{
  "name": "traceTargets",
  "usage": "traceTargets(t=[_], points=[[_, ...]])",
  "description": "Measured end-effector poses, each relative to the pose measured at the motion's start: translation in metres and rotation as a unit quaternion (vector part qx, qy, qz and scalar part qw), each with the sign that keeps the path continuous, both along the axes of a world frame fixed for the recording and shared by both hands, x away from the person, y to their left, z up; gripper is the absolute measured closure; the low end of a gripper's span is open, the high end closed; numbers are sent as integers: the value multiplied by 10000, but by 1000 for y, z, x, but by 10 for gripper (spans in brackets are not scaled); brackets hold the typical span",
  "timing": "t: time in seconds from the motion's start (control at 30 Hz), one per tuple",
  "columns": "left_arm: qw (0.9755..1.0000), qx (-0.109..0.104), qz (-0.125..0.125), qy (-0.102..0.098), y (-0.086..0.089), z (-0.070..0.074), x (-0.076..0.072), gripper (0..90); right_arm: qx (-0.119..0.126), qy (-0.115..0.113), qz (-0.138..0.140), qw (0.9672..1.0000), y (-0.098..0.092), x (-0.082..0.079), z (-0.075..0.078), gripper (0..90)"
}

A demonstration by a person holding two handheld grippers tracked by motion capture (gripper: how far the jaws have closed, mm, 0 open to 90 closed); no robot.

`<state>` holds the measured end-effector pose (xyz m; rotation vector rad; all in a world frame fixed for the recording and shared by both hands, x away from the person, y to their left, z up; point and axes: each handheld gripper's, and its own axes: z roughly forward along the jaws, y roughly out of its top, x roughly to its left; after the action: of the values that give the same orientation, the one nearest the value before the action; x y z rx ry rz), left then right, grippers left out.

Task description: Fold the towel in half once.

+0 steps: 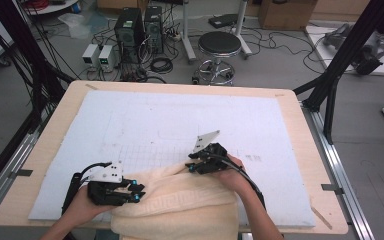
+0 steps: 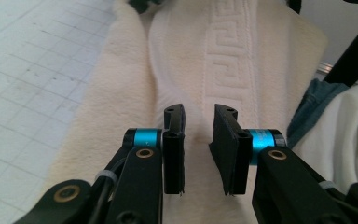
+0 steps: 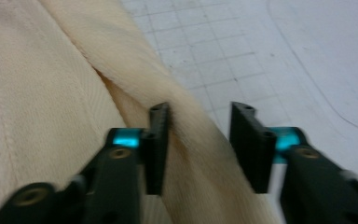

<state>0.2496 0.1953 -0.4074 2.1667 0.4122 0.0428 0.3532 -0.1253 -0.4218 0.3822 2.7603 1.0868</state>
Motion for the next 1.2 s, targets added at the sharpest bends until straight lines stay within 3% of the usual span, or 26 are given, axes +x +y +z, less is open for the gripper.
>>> traceTargets(t=[0.07,0.1,0.17,0.3,0.47,0.6,0.67,0.87,0.97,1.07,1.17,1.2], points=[[10000,41,-50,22,0,-1,0,732,-153,90,-35,9998,6,5,-1,788],[9999,25,-70,76,-1,-3,-1,732,-129,108,-166,9997,6,8,0,790],[9999,71,-116,101,-2,-5,-2,725,28,428,-444,9981,4,17,0,789],[9999,115,-111,27,-2,-2,0,703,0,401,-746,9964,1,23,-2,812],[9983,-206,518,-158,10,10,13,705,133,395,-784,9960,-7,21,3,757],[9946,-230,972,-277,11,13,27,709,172,285,-780,9964,-17,15,8,719],[9937,-200,1064,-291,4,11,32,711,166,229,-827,9962,-25,11,8,704],[9955,142,881,-330,-21,6,35,704,136,190,-996,9948,-47,1,6,649],[9948,405,912,-195,-27,0,38,679,119,158,-1075,9940,-59,-4,5,618],[9941,527,947,-12,-30,-5,42,683,-26,210,-1219,9923,-70,-4,3,585],[9928,784,901,128,-34,-11,45,845,-100,195,-1279,9915,-74,-5,0,585],[9925,831,887,144,-35,-12,45,860,-131,194,-1262,9917,-75,-5,-2,583]])
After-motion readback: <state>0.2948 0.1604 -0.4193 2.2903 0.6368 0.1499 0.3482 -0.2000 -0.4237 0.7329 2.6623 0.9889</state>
